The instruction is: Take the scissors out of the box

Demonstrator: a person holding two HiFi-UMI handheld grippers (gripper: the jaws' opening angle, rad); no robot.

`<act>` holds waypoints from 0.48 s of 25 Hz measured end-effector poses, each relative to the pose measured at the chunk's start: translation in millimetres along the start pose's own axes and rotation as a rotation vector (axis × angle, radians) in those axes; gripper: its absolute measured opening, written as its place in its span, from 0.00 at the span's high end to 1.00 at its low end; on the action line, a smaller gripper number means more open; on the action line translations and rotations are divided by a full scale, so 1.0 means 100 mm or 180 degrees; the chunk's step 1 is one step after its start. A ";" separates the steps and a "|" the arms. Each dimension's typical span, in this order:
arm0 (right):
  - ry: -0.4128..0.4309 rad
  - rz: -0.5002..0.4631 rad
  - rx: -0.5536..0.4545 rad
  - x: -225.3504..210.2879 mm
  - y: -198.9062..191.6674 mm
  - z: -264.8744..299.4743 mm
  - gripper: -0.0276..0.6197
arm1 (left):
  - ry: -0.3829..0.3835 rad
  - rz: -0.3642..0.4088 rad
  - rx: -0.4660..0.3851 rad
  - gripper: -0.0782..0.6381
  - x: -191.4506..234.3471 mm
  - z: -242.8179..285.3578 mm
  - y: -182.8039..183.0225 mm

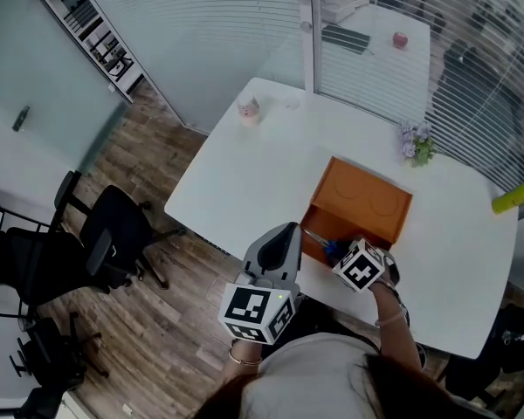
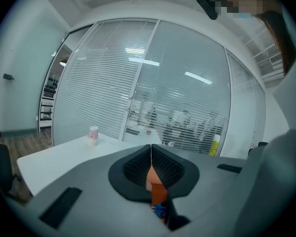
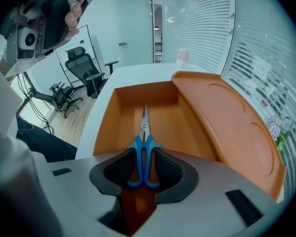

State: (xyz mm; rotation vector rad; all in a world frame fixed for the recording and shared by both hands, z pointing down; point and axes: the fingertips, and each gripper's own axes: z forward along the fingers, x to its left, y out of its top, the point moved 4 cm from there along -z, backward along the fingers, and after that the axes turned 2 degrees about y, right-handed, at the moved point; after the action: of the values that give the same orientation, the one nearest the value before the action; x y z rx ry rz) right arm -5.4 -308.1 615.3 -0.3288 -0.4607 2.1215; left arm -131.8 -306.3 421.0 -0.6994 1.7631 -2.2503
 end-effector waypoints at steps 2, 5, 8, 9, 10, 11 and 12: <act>-0.0008 -0.0037 0.0021 0.00 0.00 0.01 0.72 | 0.0004 -0.0001 -0.0003 0.86 0.00 0.01 0.00; -0.0006 -0.0085 0.0031 -0.01 -0.01 0.02 0.72 | 0.0009 -0.0008 -0.0002 0.86 0.00 0.02 -0.01; -0.0010 -0.0101 0.0026 0.00 -0.01 0.02 0.72 | 0.0014 -0.0022 0.0002 0.86 0.00 0.01 -0.02; -0.0015 -0.0104 0.0024 0.00 -0.01 0.01 0.72 | 0.0014 -0.0026 0.0000 0.86 -0.01 0.01 -0.02; -0.0019 -0.0103 0.0018 0.00 -0.01 0.01 0.73 | 0.0013 -0.0028 -0.0004 0.86 -0.01 0.00 -0.02; -0.0023 -0.0099 0.0011 0.00 -0.01 0.01 0.73 | 0.0011 -0.0029 -0.0010 0.86 -0.01 0.00 -0.01; -0.0025 -0.0095 0.0004 0.00 -0.01 0.01 0.75 | 0.0011 -0.0030 -0.0016 0.86 -0.01 -0.01 -0.01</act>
State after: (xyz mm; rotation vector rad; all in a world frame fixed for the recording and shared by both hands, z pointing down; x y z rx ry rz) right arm -5.4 -307.9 616.3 -0.3112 -0.4662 2.0945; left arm -130.9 -304.7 421.6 -0.7065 1.7714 -2.2554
